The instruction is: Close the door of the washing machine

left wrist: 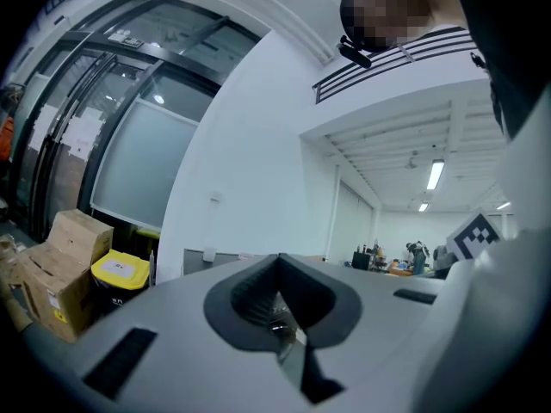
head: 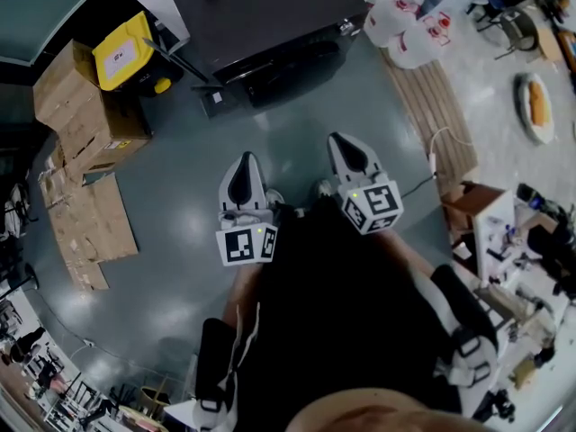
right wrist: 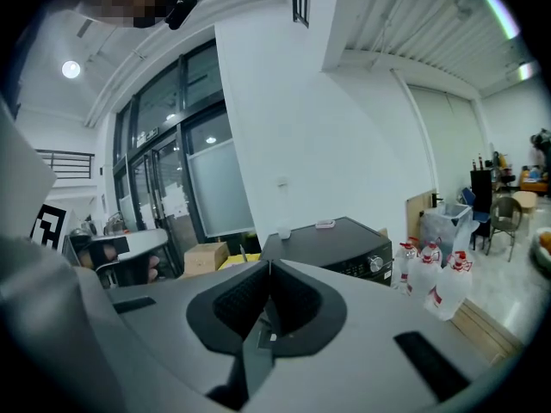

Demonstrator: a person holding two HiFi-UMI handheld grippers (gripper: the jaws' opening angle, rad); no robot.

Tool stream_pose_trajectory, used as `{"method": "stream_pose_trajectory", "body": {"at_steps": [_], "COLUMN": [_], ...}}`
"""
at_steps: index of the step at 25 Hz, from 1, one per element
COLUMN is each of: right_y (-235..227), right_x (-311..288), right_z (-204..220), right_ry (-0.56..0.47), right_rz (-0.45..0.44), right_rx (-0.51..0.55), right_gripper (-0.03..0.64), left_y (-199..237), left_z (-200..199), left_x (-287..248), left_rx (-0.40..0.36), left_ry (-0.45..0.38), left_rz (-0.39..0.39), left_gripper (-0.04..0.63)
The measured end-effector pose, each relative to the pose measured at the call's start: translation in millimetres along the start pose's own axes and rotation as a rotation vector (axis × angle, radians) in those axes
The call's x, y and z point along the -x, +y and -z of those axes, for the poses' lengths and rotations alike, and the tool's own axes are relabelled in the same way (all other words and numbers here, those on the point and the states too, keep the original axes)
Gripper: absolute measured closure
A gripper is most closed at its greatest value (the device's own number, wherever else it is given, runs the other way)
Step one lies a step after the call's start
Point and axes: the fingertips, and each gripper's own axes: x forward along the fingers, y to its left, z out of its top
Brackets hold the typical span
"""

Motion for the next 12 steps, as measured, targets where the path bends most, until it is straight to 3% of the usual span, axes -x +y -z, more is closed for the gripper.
{"method": "stream_pose_trajectory", "body": {"at_steps": [12], "right_y": [10.1], "right_x": [-1.5], "right_z": [1.9], "right_ry": [0.005], "right_rz": [-0.012], "right_rx": [0.023], "right_gripper": [0.604], "left_y": [2.0], "left_z": [-2.3], "left_x": [2.0], "left_rx": [-0.003], "left_ry": [-0.01], "left_rz": [-0.001], "left_gripper": [0.589]}}
